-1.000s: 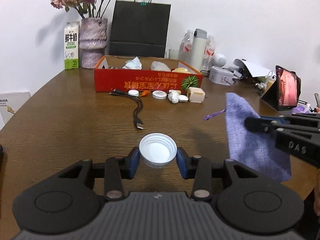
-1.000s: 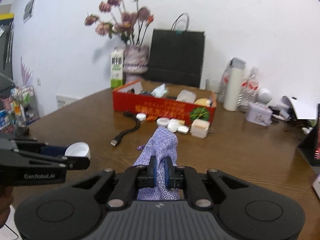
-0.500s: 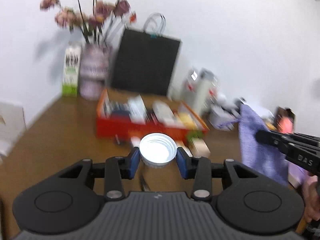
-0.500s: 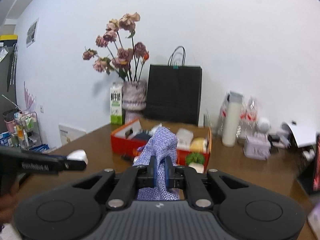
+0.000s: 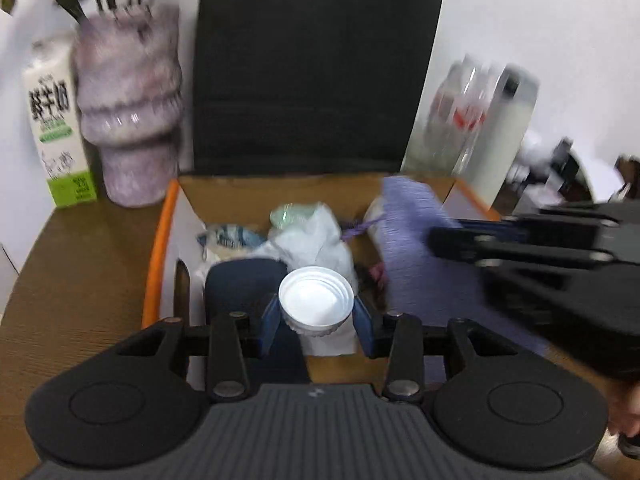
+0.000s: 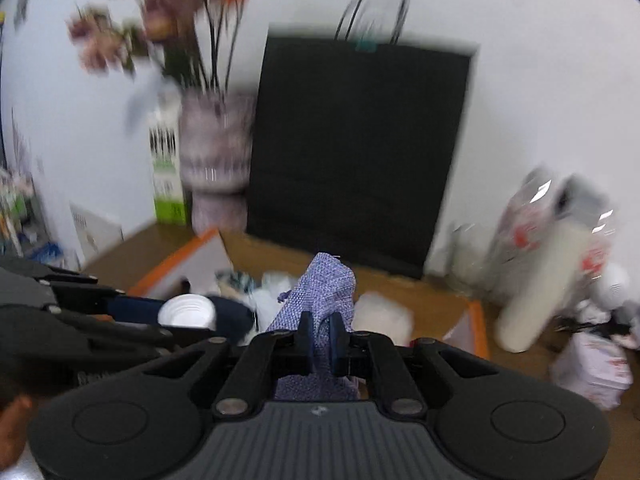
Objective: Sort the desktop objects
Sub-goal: 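Carry cap and purple bag into the cardboard box and open both tools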
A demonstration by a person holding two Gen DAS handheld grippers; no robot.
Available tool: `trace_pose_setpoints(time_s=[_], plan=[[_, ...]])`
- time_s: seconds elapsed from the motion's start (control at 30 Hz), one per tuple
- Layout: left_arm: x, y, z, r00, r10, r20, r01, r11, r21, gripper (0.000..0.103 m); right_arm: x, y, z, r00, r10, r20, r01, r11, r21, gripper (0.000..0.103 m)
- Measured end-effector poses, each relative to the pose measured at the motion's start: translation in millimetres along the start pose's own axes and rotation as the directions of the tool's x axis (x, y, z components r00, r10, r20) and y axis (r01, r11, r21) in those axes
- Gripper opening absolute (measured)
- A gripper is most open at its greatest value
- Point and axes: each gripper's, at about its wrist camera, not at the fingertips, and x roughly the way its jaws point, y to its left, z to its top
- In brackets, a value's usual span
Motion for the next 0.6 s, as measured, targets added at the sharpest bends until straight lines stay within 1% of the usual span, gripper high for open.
trace_pose_setpoints(time_s=[0.07, 0.1, 0.13, 0.17, 0.2, 0.23, 0.27, 0.33, 0.4, 0.47, 0.5, 0.53, 0.6], plan=[[6.9, 4.8, -6.3, 0.999, 0.045, -0.013, -0.045, 0.999, -0.007, 0.047, 26.3, 3.7, -3.7, 0.999, 0.022, -0.031, -0.022, 1.000, -0.009, 0.012], [7.7, 5.7, -9.3, 0.997, 0.073, -0.012, -0.073, 0.997, -0.005, 0.054, 34.3, 4.9, -6.1, 0.999, 0.018, -0.038, -0.018, 1.000, -0.014, 0.015], [5.8, 7.9, -12.9, 0.996, 0.089, -0.003, -0.089, 0.996, -0.003, 0.065, 38.3, 5.6, -7.8, 0.999, 0.010, -0.051, -0.011, 1.000, -0.013, 0.024], [0.5, 9.5, -16.7, 0.996, 0.091, 0.013, -0.090, 0.996, -0.009, 0.071, 38.1, 3.9, -8.3, 0.998, 0.003, -0.055, -0.003, 1.000, 0.002, 0.031], [-6.7, 11.4, -20.8, 0.996, 0.077, 0.038, -0.076, 0.997, -0.025, 0.078, 33.1, 0.0, -8.1, 0.999, 0.004, -0.045, -0.003, 1.000, 0.030, 0.047], [-15.0, 12.8, -24.2, 0.996, 0.059, 0.064, -0.056, 0.998, -0.040, 0.082, 27.0, -3.1, -6.8, 0.999, 0.013, -0.032, -0.011, 0.999, 0.043, 0.060], [-23.2, 13.5, -27.5, 0.994, 0.055, 0.090, -0.050, 0.997, -0.058, 0.085, 19.9, -6.4, -5.1, 1.000, 0.022, -0.020, -0.021, 0.999, 0.047, 0.063], [-39.2, 9.5, -31.6, 0.988, 0.066, 0.139, -0.056, 0.995, -0.078, 0.101, 0.9, -12.0, -2.4, 1.000, 0.021, -0.008, -0.020, 0.999, 0.049, 0.065], [-53.4, 1.8, -35.0, 0.980, 0.081, 0.181, -0.066, 0.994, -0.088, 0.103, -22.4, -16.0, -5.1, 1.000, -0.010, 0.018, 0.009, 0.998, 0.058, 0.067], [-68.4, -6.1, -40.4, 0.976, 0.079, 0.203, -0.060, 0.994, -0.096, 0.103, -44.9, -17.6, -12.6, 0.999, -0.033, 0.040, 0.030, 0.997, 0.068, 0.071], [-76.0, -9.6, -42.3, 0.976, 0.079, 0.203, -0.061, 0.994, -0.094, 0.103, -56.8, -17.1, -18.6, 0.998, -0.037, 0.050, 0.034, 0.997, 0.069, 0.075], [-83.5, -13.2, -44.9, 0.975, 0.088, 0.204, -0.070, 0.993, -0.097, 0.103, -72.0, -17.3, -27.6, 0.997, -0.042, 0.062, 0.037, 0.996, 0.076, 0.075], [-104.9, -19.5, -60.1, 0.964, 0.118, 0.238, -0.092, 0.989, -0.117, 0.103, -102.0, -15.5, -49.2, 0.995, -0.044, 0.086, 0.036, 0.995, 0.093, 0.076]])
